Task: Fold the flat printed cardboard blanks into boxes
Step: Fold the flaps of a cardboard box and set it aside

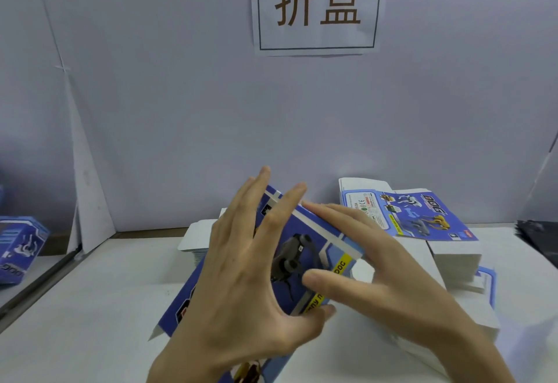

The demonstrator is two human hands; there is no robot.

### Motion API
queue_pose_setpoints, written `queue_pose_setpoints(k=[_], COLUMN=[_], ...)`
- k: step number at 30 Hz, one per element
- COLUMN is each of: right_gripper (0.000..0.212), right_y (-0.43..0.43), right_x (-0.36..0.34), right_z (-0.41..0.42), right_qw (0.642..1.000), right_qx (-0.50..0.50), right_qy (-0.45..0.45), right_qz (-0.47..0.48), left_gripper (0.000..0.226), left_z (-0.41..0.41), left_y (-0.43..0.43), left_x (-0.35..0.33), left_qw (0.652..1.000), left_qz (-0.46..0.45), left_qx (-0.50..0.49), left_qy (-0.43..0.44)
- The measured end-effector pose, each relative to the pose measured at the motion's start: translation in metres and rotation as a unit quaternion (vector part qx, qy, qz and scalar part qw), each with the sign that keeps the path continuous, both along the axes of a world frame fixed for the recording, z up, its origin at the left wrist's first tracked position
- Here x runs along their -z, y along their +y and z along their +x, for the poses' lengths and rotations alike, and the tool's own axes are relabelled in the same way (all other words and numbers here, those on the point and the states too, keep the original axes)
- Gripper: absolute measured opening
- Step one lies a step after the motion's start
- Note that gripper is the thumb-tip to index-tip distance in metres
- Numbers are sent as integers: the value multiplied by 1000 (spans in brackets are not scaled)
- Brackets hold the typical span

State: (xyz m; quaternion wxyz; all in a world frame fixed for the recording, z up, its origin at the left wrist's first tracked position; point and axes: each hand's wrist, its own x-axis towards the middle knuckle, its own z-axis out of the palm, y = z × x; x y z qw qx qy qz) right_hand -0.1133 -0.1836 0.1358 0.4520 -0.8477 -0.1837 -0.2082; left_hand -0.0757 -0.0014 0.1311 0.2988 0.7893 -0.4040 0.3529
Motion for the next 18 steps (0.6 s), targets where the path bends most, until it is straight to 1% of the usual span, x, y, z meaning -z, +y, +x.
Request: queue_pose_setpoints(k=[1, 3, 5, 6, 7, 9, 10, 12, 13, 15, 16, 18], right_gripper=[60, 56, 47, 42, 40, 40, 36, 33, 37, 48, 49, 43], right_y=[1, 2, 1, 0, -1, -5, -6, -9, -10, -10, -8, -2], right_x=[1, 2, 3, 4, 4, 6, 7, 10, 11, 13, 13, 13], right_z=[2, 5, 9, 10, 11, 14, 15, 18, 19, 21, 21, 22], right_qw=[1000, 998, 990, 984, 975, 960, 955, 950, 948, 941, 937, 931], right_qx=[-9, -21, -6, 7, 16, 12, -2, -28, -38, -66, -81, -95], right_qy=[-13, -31, -65, -86, -98, -91, -74, -35, -21, -5, -1, -5], right_qz=[8, 58, 122, 159, 199, 266, 288, 308, 315, 332, 340, 352], left_gripper=[107, 109, 106, 101, 95, 84, 78, 67, 65, 73, 76, 68], left_z=[0, -1, 2, 5, 8, 14, 18, 26, 28, 33, 35, 36], left_y=[-2, -5, -3, -1, 1, 5, 6, 9, 12, 20, 24, 24], left_x=[0, 2, 3, 2, 3, 5, 7, 9, 9, 8, 8, 8], left_qw=[1000, 1000, 997, 990, 978, 938, 915, 878, 861, 826, 816, 813], left_qz=[-2, -4, -35, -70, -117, -207, -233, -247, -251, -264, -267, -282], left_qx=[-6, -8, 24, 51, 77, 123, 150, 203, 232, 281, 298, 312], left_qy=[2, 12, 67, 109, 153, 251, 294, 356, 378, 412, 418, 402])
